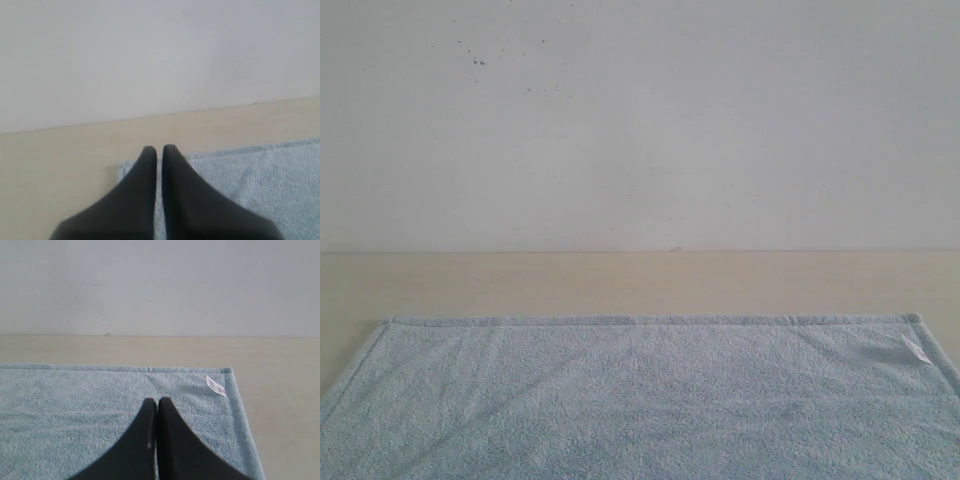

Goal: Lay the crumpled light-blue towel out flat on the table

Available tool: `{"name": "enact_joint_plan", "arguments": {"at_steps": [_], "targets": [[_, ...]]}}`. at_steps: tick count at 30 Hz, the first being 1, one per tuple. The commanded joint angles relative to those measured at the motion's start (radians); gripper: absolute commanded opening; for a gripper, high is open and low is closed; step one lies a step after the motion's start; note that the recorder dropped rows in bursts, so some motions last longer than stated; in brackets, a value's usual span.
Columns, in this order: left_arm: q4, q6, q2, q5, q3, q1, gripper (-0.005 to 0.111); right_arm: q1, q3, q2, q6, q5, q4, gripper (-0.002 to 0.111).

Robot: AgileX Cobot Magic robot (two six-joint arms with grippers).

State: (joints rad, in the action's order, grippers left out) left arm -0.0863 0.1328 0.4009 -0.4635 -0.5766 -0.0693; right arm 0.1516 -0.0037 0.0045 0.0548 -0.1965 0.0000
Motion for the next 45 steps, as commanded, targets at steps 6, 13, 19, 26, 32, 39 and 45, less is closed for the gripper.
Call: {"name": "enact_joint_plan", "arguments": {"at_steps": [6,13,19,26,32,39,45], "targets": [[-0.008,-0.009,-0.208,0.309,0.208,-0.002,0.004,-0.002,0.004,-0.005,-0.004,0.000,-0.006,0.000],[-0.008,-0.009,-0.308,0.673,0.466,-0.002,0.004,-0.002,0.004,-0.005,-0.004,0.000,-0.006,0.000],[-0.008,-0.009,-0.383,0.751,0.577,-0.002,0.004,-0.002,0.004,-0.005,-0.004,0.000,-0.006,0.000],[-0.008,-0.009,-0.401,0.675,0.577,-0.002,0.004,-0.002,0.004,-0.005,-0.004,0.000,-0.006,0.000],[-0.003,0.017,-0.401,0.633,0.577,-0.002,0.004,-0.002,0.004,-0.005,-0.004,0.000,-0.006,0.000],[-0.003,0.018,-0.401,0.451,0.577,0.000,0.004,-0.002,0.004,-0.005,-0.004,0.000,-0.006,0.000],[0.068,-0.051,-0.401,0.436,0.577,0.000,0.004,-0.002,0.004,-0.005,-0.004,0.000,-0.006,0.000]]}}
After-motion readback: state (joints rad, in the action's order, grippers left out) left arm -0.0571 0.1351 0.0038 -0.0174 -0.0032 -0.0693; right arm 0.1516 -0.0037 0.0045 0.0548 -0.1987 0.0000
